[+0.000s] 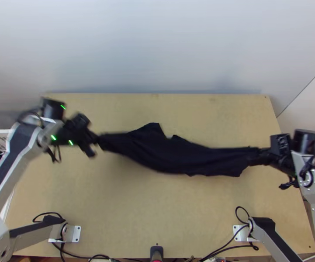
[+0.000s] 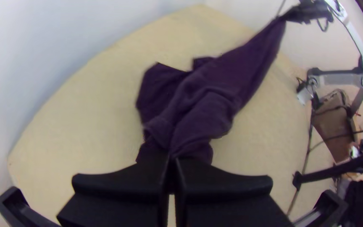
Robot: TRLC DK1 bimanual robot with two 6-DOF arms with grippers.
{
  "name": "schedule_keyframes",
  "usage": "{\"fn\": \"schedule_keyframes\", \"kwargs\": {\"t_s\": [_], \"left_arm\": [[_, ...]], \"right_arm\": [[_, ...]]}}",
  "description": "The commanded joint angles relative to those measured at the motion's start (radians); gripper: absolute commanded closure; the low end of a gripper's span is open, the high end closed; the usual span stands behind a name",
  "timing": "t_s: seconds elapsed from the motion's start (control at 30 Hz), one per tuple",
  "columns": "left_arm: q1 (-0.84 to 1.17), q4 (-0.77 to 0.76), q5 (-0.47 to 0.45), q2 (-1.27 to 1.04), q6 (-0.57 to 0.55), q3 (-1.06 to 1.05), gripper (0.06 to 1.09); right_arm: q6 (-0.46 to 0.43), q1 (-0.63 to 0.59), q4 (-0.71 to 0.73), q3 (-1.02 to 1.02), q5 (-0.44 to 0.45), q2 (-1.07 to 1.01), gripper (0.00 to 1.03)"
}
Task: Fold the t-shirt
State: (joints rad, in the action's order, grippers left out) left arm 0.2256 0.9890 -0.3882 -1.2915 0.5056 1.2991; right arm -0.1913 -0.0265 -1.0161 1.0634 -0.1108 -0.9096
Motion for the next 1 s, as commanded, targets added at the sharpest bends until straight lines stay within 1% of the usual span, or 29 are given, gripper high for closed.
{"fn": "schedule_keyframes", "kwargs": {"t_s": [0.0,0.03,0.1,0.17,0.23,0.27,0.3,0.33,0.37,0.43,0.47,0.5,0.53,0.57,0.6,0.63,0.67,0.8,0.93,0.97], "left_arm": [[0.35,0.172,-0.005,0.097,0.008,-0.281,0.93],[0.411,0.197,-0.009,0.101,0.016,-0.324,0.87],[0.508,0.217,-0.009,0.101,0.044,-0.396,0.67],[0.531,0.227,-0.008,0.087,0.073,-0.426,0.53],[0.509,0.257,-0.006,0.078,0.108,-0.403,0.34],[0.478,0.266,-0.001,0.077,0.126,-0.379,0.29],[0.432,0.275,0.002,0.069,0.149,-0.348,0.21],[0.37,0.292,0.009,0.052,0.183,-0.31,0.15],[0.296,0.307,0.02,0.032,0.223,-0.268,0.12],[0.169,0.298,0.035,-0.019,0.274,-0.185,0.12],[0.133,0.272,0.043,-0.043,0.269,-0.141,0.12],[0.115,0.232,0.045,-0.065,0.241,-0.107,0.12],[0.116,0.18,0.057,-0.086,0.189,-0.08,0.12],[0.136,0.139,0.094,-0.104,0.148,-0.064,0.12],[0.179,0.106,0.149,-0.118,0.119,-0.064,0.12],[0.23,0.092,0.189,-0.124,0.113,-0.077,0.12],[0.274,0.082,0.207,-0.129,0.113,-0.096,0.12],[0.397,0.03,0.241,-0.138,0.082,-0.19,0.12],[0.442,-0.013,0.25,-0.138,0.053,-0.27,0.12],[0.451,-0.032,0.265,-0.137,0.051,-0.291,0.13]], "right_arm": [[-0.08,0.014,-0.059,-0.145,0.017,-0.009,1.0],[-0.091,0.013,-0.062,-0.172,0.017,-0.006,1.0],[-0.114,0.013,-0.065,-0.217,0.023,0.005,1.0],[-0.135,0.013,-0.064,-0.247,0.034,0.009,1.0],[-0.16,0.01,-0.064,-0.269,0.054,0.008,1.0],[-0.172,0.007,-0.059,-0.278,0.065,0.008,1.0],[-0.181,0.002,-0.055,-0.286,0.072,0.006,1.0],[-0.185,-0.003,-0.055,-0.292,0.076,0.008,1.0],[-0.185,-0.003,-0.055,-0.292,0.076,0.008,1.0],[-0.185,-0.003,-0.055,-0.292,0.076,0.014,1.0],[-0.185,-0.006,-0.053,-0.292,0.076,0.017,1.0],[-0.183,-0.007,-0.053,-0.295,0.076,0.018,1.0],[-0.183,-0.012,-0.053,-0.298,0.076,0.02,1.0],[-0.183,-0.012,-0.053,-0.301,0.076,0.02,1.0],[-0.181,-0.012,-0.053,-0.303,0.074,0.02,1.0],[-0.181,-0.012,-0.05,-0.303,0.074,0.025,1.0],[-0.181,-0.012,-0.049,-0.301,0.076,0.026,1.0],[-0.185,-0.018,-0.036,-0.284,0.076,0.026,1.0],[-0.181,-0.02,-0.03,-0.281,0.074,0.026,1.0],[-0.18,-0.02,-0.03,-0.283,0.074,0.028,1.0]]}}
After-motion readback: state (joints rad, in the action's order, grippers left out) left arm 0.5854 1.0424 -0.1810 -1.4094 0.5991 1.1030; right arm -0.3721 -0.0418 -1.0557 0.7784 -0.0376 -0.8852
